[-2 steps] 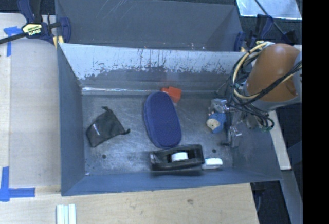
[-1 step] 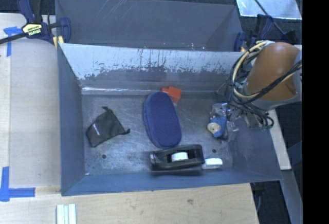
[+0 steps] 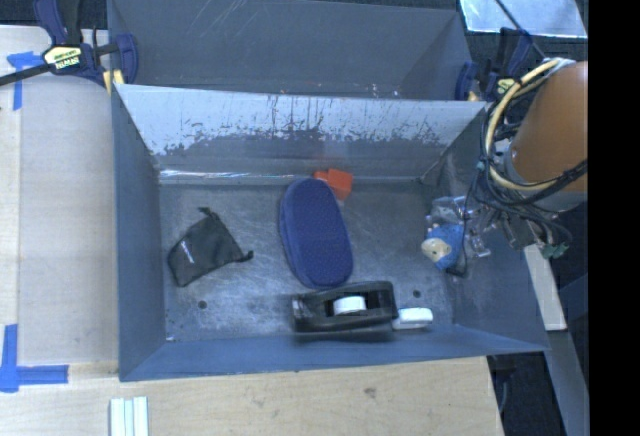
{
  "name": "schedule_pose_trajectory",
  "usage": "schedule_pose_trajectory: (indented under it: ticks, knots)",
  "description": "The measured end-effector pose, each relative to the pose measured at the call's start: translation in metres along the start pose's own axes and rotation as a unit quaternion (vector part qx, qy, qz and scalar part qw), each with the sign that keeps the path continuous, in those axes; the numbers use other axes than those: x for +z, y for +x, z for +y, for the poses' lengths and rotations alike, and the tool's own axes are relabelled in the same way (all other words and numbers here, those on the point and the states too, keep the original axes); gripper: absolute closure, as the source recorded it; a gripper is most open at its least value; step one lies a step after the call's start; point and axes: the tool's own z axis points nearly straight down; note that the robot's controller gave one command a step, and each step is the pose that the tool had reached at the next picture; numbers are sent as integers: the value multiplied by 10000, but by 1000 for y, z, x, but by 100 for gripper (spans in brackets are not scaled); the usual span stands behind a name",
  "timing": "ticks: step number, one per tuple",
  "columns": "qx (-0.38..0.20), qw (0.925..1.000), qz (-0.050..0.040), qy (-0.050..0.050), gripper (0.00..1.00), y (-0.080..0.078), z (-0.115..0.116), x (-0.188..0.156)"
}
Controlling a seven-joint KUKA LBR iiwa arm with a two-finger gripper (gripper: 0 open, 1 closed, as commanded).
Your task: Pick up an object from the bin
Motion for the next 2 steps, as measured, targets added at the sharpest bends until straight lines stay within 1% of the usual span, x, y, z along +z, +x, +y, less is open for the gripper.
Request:
schedule_pose_trajectory:
  ticks: [1,2]
  knots:
    - [-1626,9867,52,-40,100,-28,11,81]
    - [-1565,9877,-15,9,100,-53,-6,-43]
